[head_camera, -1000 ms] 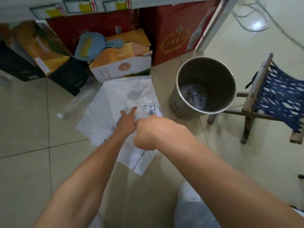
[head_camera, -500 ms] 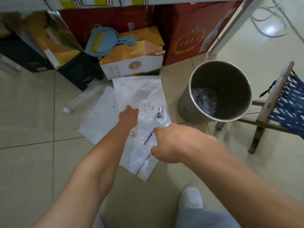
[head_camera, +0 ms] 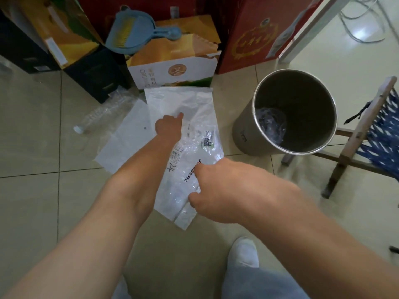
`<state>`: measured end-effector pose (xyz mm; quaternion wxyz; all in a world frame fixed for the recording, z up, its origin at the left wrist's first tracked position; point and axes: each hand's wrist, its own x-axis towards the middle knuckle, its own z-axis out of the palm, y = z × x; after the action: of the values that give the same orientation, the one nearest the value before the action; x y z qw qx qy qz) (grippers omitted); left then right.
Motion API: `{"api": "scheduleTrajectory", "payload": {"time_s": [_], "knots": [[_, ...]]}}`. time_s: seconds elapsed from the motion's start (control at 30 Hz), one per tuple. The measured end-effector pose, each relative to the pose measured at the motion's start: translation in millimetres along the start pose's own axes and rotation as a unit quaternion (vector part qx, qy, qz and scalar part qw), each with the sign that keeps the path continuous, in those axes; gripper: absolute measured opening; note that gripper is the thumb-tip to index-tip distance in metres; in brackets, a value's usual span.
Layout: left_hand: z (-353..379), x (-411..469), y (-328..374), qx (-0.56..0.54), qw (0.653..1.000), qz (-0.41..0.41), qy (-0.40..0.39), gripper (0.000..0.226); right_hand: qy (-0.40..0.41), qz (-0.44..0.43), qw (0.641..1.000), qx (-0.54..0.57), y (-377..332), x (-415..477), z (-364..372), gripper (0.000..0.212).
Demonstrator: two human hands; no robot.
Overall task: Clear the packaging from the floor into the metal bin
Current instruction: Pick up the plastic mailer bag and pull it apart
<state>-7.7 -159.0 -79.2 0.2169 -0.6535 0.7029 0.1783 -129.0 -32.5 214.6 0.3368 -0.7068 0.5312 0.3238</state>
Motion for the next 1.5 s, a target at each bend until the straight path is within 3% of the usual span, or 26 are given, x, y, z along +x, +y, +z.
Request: {"api": "scheduleTrajectory", "payload": {"time_s": [0.13, 0.23, 0.47, 0.53, 0.63, 0.77, 0.87, 0.97, 1.03, 1.1, 1.17, 1.33, 1.5], "knots": [[-7.5, 0.0, -11.3, 0.021, 1.000, -0.012, 0.019, 0.051, -0.020, 0.019, 1.000, -0.016, 1.5, 3.9, -2.6, 0.017], [-24.1, -14.7, -24.3, 0.018, 0.999, -0.010, 0.041, 0.037, -0.042, 0.019, 0.999, -0.012, 1.1, 4.0, -5.4, 0.027], [-76.3, -101.9, -50.3, -0.159, 0.984, -0.052, 0.064, 0.014, -0.034, 0.030, 0.999, 0.013, -3.9, -11.2, -1.6, 0.039], [-90.1, -134.5, -48.0, -0.206, 0.973, -0.068, 0.083, 0.014, 0.025, 0.016, 0.999, 0.040, -6.6, -14.9, -2.9, 0.038], [-118.2, -185.3, -34.3, -0.340, 0.929, -0.113, 0.095, 0.012, 0.092, 0.006, 0.990, 0.110, -11.3, -22.4, -14.2, 0.056], [-152.9, -245.7, -19.6, -0.504, 0.851, -0.103, 0.109, 0.027, 0.103, 0.010, 0.987, 0.125, -12.5, -29.6, -11.8, 0.118], [-172.7, -273.5, -17.0, -0.595, 0.792, -0.082, 0.108, 0.028, 0.130, 0.009, 0.986, 0.103, -16.8, -26.7, -6.2, 0.139], [-178.0, -299.1, -32.8, -0.658, 0.746, -0.031, 0.099, 0.020, 0.224, -0.016, 0.972, 0.070, -27.7, -21.8, -2.3, 0.128], [-176.3, -312.3, -44.1, -0.693, 0.716, -0.006, 0.083, 0.027, 0.292, -0.048, 0.953, 0.066, -38.2, -21.1, 3.3, 0.097], [-178.4, -318.7, -48.9, -0.677, 0.731, 0.010, 0.089, 0.023, 0.340, -0.064, 0.936, 0.058, -43.2, -22.3, 6.0, 0.050], [-190.5, -315.6, -51.2, -0.643, 0.756, 0.027, 0.119, 0.018, 0.366, -0.045, 0.928, 0.054, -47.8, -29.5, 0.9, 0.024], [-203.4, -303.7, -53.9, -0.626, 0.770, 0.056, 0.108, 0.023, 0.402, -0.015, 0.914, 0.055, -26.2, -51.6, -8.2, 0.013], [-176.8, -279.0, -48.1, -0.629, 0.774, 0.003, 0.070, 0.035, 0.381, 0.014, 0.924, 0.030, -1.1, -39.4, -17.5, 0.005]]}}
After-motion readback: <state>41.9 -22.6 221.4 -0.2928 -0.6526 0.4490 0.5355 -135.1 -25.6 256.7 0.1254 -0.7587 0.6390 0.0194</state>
